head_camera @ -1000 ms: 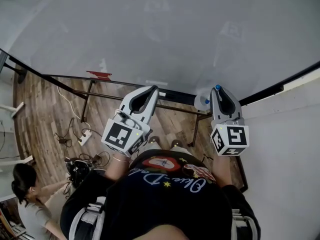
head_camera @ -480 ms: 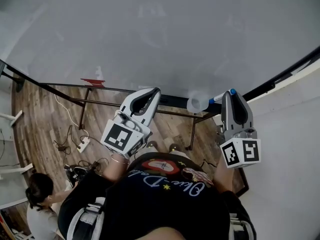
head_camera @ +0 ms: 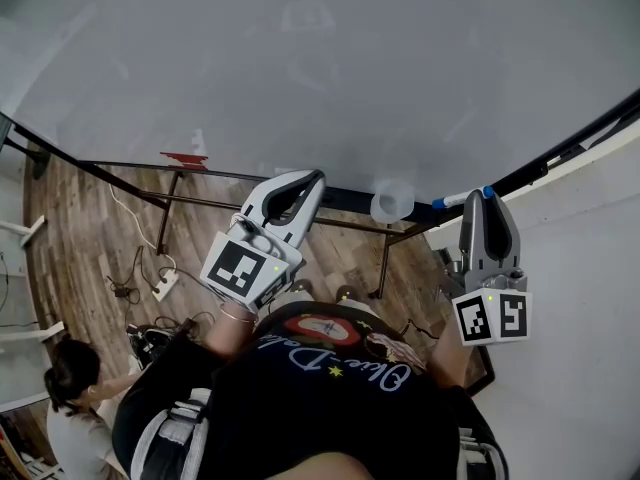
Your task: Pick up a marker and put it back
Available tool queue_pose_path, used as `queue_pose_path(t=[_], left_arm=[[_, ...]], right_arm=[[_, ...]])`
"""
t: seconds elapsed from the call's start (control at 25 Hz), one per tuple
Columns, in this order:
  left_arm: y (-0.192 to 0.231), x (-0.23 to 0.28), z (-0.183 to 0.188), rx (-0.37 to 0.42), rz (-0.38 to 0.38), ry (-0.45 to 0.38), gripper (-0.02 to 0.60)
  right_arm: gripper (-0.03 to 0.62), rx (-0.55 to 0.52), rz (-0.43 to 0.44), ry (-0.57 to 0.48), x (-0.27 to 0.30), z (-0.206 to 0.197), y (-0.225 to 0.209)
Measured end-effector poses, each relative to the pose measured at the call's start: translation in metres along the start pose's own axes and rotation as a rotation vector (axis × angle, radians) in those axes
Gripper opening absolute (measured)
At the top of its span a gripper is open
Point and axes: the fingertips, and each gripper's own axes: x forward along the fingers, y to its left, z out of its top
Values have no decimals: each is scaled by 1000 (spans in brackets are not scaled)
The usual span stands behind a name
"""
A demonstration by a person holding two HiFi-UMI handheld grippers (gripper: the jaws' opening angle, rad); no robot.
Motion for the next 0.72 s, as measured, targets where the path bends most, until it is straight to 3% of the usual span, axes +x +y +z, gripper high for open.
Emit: queue_pose_path(t=[0.72], left_arm=[[-3, 3, -2, 8, -3, 8, 3]], right_arm=[[67, 6, 19, 12, 2, -4, 0]])
